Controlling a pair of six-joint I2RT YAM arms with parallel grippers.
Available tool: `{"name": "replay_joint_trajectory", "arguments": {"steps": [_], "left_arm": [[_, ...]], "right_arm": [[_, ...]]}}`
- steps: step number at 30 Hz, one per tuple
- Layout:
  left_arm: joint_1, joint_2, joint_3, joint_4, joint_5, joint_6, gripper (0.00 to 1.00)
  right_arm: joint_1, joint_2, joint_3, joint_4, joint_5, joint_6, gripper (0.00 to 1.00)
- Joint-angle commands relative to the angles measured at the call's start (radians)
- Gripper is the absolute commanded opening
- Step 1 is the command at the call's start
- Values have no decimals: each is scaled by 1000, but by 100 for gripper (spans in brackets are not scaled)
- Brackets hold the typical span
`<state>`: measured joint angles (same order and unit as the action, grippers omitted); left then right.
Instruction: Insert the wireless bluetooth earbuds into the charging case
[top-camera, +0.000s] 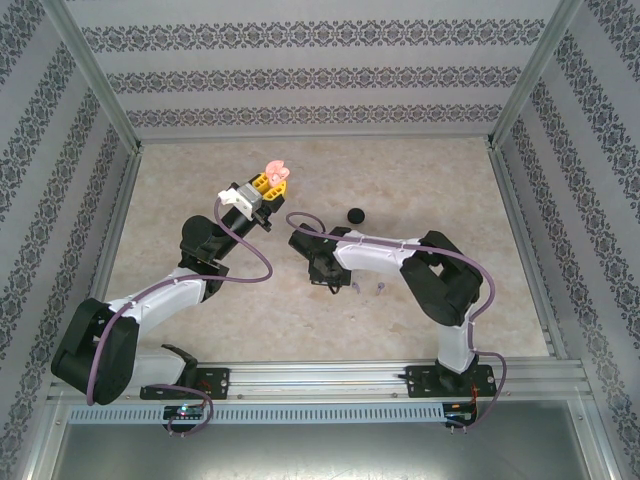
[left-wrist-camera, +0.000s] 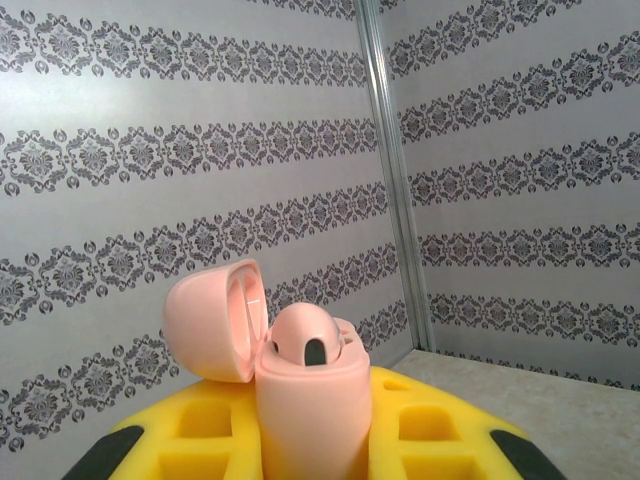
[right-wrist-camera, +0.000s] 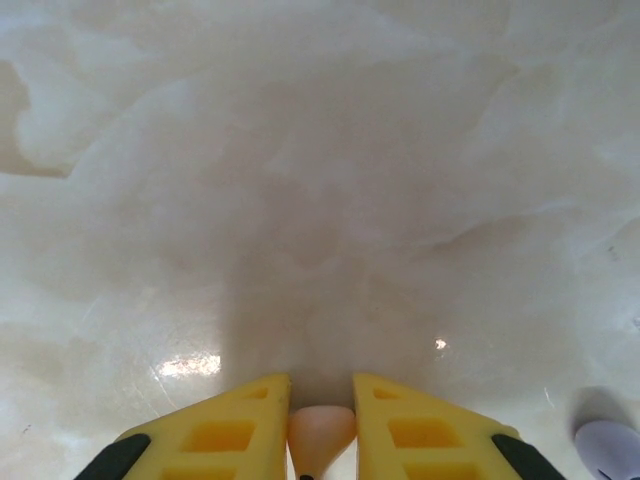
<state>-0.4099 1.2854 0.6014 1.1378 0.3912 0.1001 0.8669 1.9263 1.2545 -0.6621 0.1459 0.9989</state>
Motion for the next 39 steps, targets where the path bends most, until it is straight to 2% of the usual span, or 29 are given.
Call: {"name": "replay_joint_trajectory", "arguments": {"steps": [1,7,15,22,31,39], "left_arm": [[13,-18,4,40,14,-19,0],[13,-38,12,16,23,-27,0],[13,-69,25,-19,36,-34,0],[13,-90,37,-68,100,-33,0],[11,-50,97,-143,239,-25,0],[8,15,115,-91,239,-58,0]], "right_arm": [[9,-60,-25,5,45,13,20],[-4,-175,-36,15,108,-12,20],[-77,-354,-37,43,135,-90,19],[-172,-478,81,50,114,-237,19],[-205,-483,337,88,36,-411,19],[-166,-486,387,167,-3,-484,20]]}}
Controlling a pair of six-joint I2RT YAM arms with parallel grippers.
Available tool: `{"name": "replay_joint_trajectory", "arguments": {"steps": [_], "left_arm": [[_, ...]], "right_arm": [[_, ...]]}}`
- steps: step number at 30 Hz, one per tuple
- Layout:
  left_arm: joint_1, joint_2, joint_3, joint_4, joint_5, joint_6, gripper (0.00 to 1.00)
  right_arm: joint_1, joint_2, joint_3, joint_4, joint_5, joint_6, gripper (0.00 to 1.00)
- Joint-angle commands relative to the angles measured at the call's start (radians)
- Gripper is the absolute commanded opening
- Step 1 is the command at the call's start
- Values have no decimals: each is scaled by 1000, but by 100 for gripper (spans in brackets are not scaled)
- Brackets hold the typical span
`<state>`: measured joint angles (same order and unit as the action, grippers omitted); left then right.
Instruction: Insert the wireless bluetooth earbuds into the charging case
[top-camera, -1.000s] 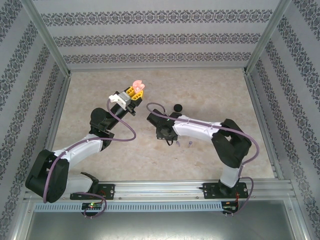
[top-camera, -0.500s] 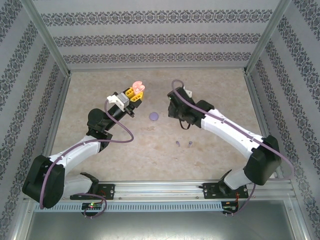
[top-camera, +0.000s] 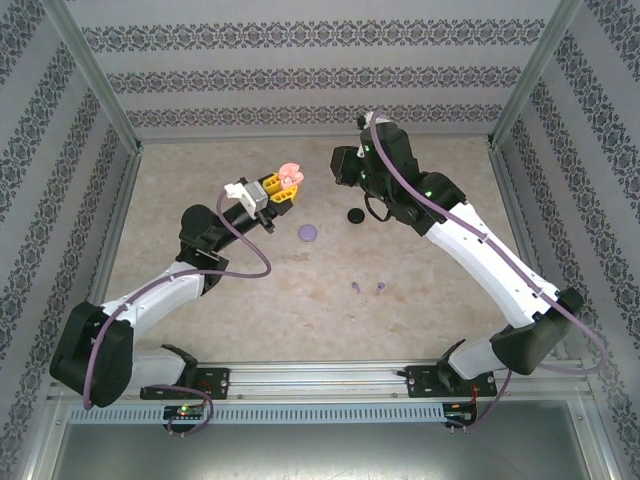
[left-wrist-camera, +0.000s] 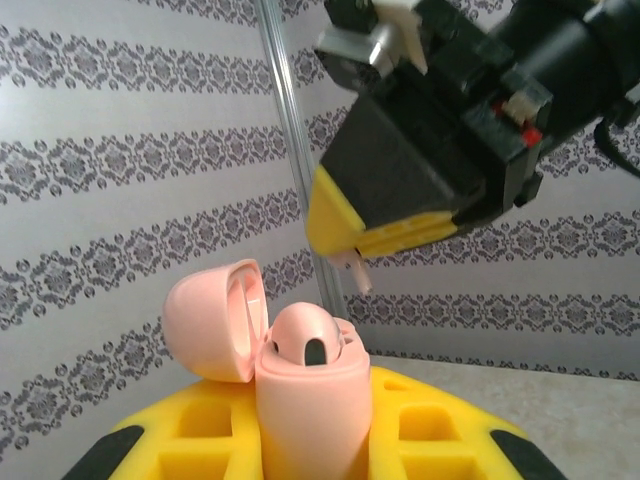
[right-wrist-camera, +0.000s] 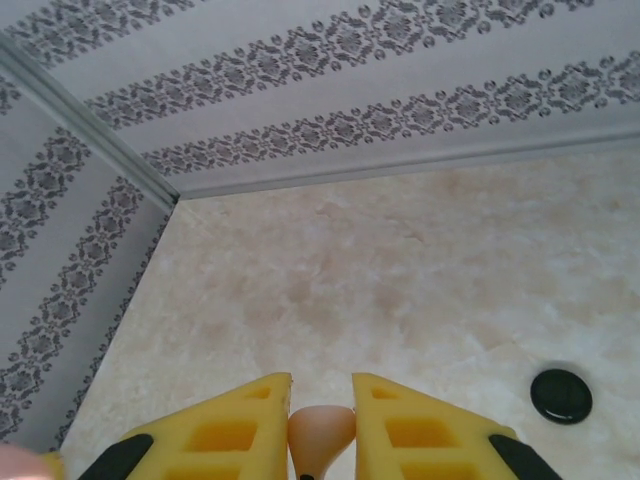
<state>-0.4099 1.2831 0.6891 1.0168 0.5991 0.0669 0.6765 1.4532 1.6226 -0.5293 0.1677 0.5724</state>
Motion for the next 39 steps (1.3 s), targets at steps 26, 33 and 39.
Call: {"name": "replay_joint_trajectory", "arguments": {"steps": [26,33,39], "left_arm": [[-11,87,63,80,29,-64,0],[-17,90,69,78,31,-61,0],[-22,88,70,80,29,-58,0]], "right_arm": [[126,-10,-63,224,-31,-67,20],[128,11,-63,234,-43,-58,20],[129,31,-64,238,-46,-54,20]]}}
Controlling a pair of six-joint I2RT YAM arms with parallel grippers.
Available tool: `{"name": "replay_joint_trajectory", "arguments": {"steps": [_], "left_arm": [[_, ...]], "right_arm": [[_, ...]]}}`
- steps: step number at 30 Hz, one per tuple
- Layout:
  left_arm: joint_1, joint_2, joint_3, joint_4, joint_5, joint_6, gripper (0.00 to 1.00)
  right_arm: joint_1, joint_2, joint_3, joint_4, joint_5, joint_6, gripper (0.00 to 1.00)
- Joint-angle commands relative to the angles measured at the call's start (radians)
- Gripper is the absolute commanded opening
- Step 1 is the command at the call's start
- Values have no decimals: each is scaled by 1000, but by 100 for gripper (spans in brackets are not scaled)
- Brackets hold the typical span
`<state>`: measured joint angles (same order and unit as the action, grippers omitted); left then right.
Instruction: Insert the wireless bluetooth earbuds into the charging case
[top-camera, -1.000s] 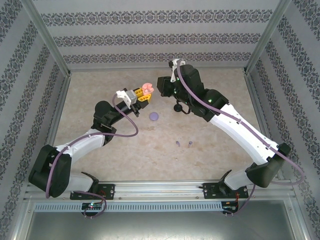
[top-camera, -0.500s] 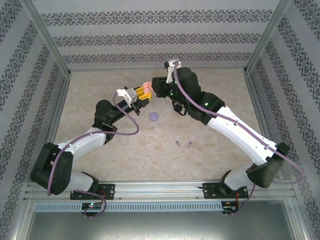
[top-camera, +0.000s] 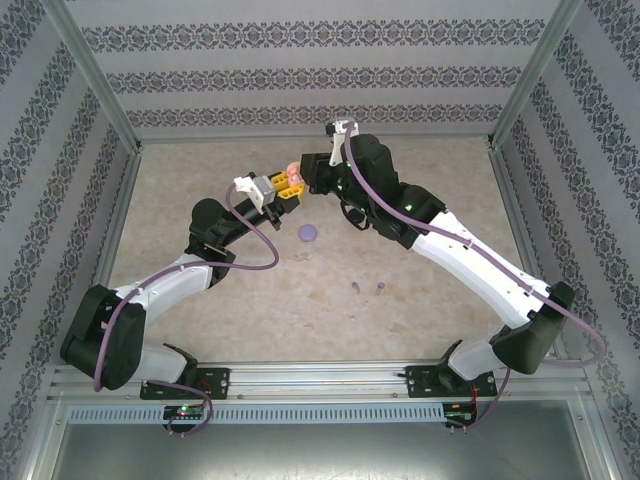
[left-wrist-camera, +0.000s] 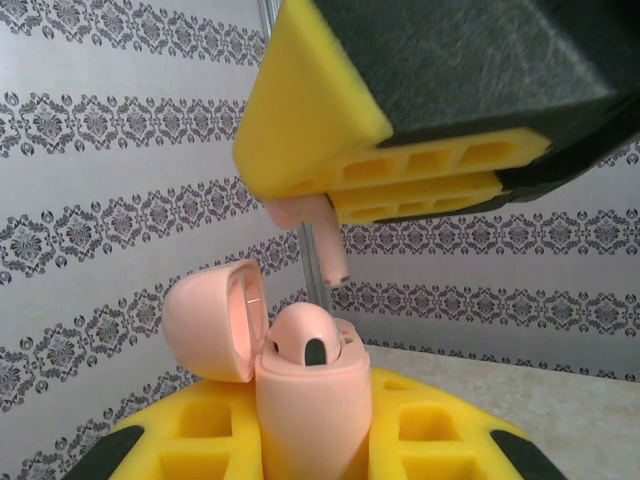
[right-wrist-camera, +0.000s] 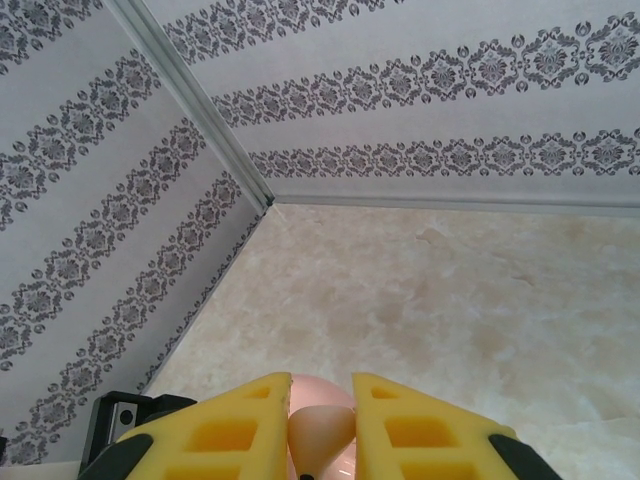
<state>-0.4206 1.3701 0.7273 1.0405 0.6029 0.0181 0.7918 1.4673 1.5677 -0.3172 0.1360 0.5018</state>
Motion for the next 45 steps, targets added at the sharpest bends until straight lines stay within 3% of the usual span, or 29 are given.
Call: {"name": "replay_joint_trajectory", "arguments": {"steps": [1,38,40,45], "left_arm": [[-12,0,33,61,25,-9,0],[-15,-5,44,46,3,11,0],[-16,-6,45,43,3,11,0],[-15,-4,44,37,5,8,0]], "right_arm": [[14,18,-9,25,-14,17,19],[53,5,-83,-12,40,-57,18],[53,5,-82,-11,50,-53,21],[17,-39,-64,-9,60,-14,54]]}}
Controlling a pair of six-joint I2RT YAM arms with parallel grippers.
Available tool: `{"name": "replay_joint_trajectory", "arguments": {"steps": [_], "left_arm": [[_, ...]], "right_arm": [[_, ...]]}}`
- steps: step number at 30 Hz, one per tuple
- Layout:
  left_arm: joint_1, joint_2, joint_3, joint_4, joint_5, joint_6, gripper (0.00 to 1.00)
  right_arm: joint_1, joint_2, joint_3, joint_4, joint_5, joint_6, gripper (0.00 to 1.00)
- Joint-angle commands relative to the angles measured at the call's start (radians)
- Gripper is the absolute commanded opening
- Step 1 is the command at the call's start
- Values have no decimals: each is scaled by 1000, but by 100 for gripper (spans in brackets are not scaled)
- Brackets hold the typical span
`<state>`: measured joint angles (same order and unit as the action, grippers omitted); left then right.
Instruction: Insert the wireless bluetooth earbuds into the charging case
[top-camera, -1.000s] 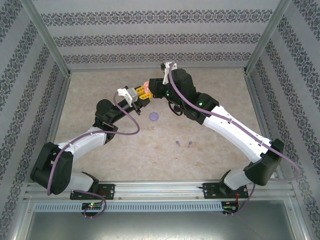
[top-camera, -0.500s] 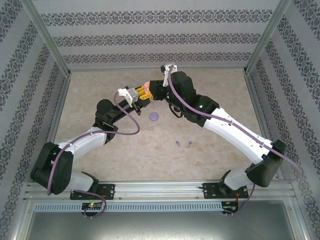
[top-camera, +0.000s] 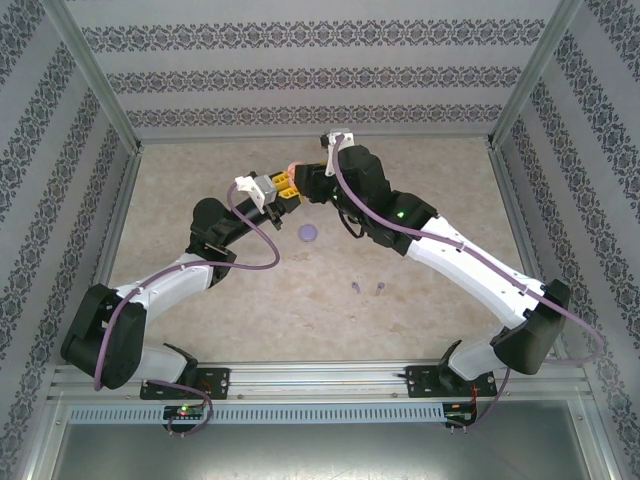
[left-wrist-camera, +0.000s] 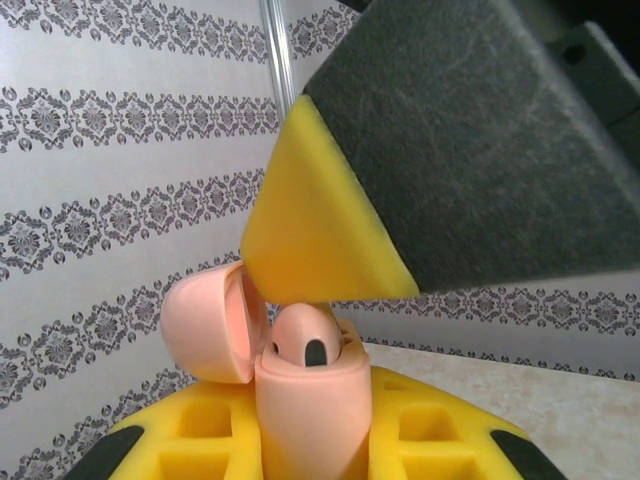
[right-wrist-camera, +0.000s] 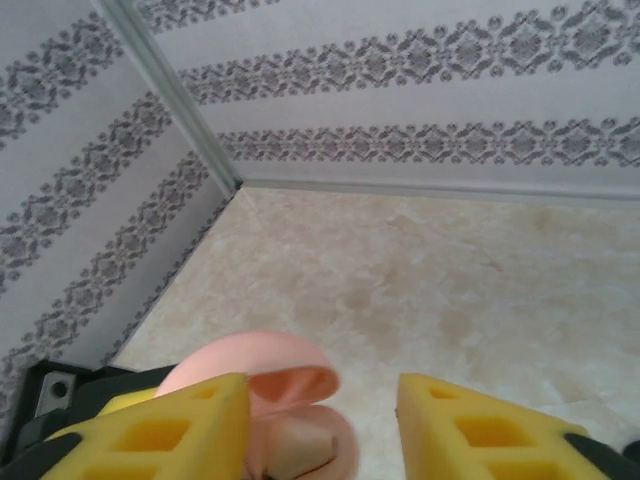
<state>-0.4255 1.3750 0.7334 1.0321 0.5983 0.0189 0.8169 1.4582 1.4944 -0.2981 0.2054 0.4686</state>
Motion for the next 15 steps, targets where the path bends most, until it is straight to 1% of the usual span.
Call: {"name": "replay_joint_trajectory", "arguments": {"steps": [1,6,10,13,15], "left_arm": [[-11,-7,37,45,11,7,0],[-11,2,28,48,14,1,0],[-11,7,19,39,30,-12,0],[-12,7,17,5,64,-19,0],[-12,5,17,-22,96,-19,0]], "right_arm": [[-22,-48,5,-18,-20,33,59],[-97,-135,-14,3,-92,81,66],[-176,-124,15,-60,-174,108,65],[-237,-52,89,-135,-275,116,57],[-262,17,160,-181,-363,105,49]]}}
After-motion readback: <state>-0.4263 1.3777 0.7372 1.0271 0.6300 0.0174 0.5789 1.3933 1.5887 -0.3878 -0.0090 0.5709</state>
